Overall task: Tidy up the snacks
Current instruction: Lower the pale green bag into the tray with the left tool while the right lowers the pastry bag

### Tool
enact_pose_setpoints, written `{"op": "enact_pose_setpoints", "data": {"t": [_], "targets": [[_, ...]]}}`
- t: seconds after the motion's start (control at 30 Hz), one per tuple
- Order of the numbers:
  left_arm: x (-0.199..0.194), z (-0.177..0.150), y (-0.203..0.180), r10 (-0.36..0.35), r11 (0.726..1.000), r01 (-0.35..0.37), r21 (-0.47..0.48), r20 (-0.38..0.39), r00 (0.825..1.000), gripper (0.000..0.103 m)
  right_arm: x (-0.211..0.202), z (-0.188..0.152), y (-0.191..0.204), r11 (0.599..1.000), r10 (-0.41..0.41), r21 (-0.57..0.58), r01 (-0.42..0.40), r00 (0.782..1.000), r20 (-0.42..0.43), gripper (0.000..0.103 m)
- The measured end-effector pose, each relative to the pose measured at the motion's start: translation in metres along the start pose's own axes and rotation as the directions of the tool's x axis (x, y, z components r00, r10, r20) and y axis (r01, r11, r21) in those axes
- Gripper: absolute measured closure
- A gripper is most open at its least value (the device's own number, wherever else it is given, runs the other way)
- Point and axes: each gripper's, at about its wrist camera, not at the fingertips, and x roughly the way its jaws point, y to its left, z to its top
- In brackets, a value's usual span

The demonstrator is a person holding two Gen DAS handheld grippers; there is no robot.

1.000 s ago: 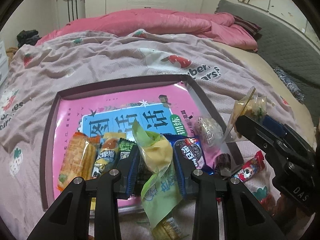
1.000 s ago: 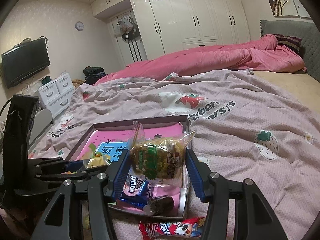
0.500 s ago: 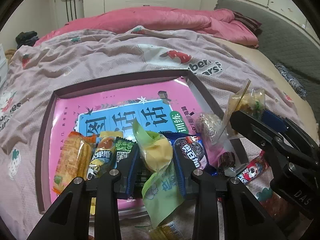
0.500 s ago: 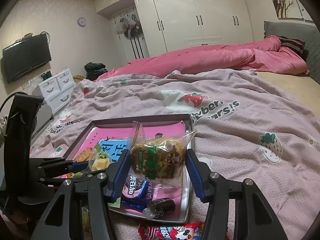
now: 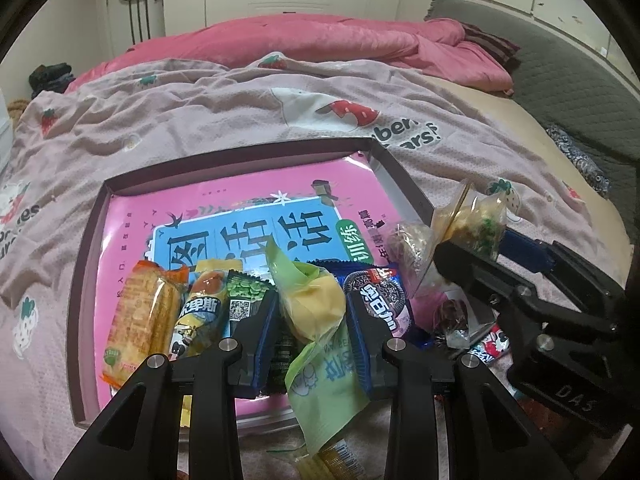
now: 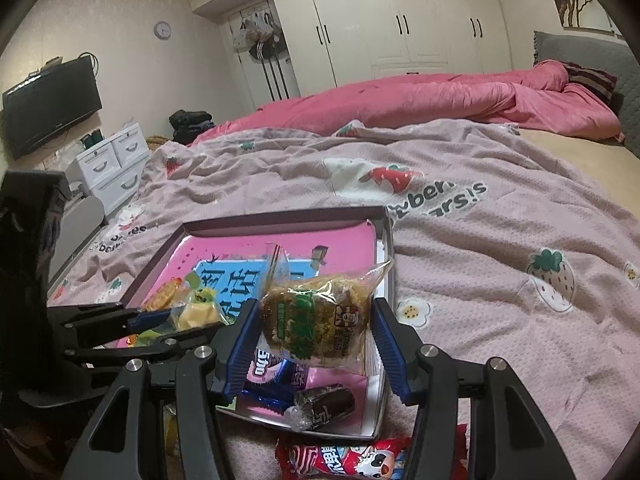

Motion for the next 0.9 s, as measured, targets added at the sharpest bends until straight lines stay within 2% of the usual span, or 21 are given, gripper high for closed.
{"op": "enact_pose_setpoints", "data": {"t": [0.4,0.9], "targets": [[0.000,0.000,0.004,-0.002,1.000,0.002,-0.007,-0.006,1.000,0.068,0.015,-0.006,0.003,1.000,0.004,-0.019,-0.005,0.998,-0.064,0.047],[0.000,-0.001,0.005,-0.003,1.000,0.003,-0.017,-0.010,1.000,0.068,0.019,-0.006,0.000,1.000,0.002,-0.005,-0.003,0.996,-0.085,0.045]]}}
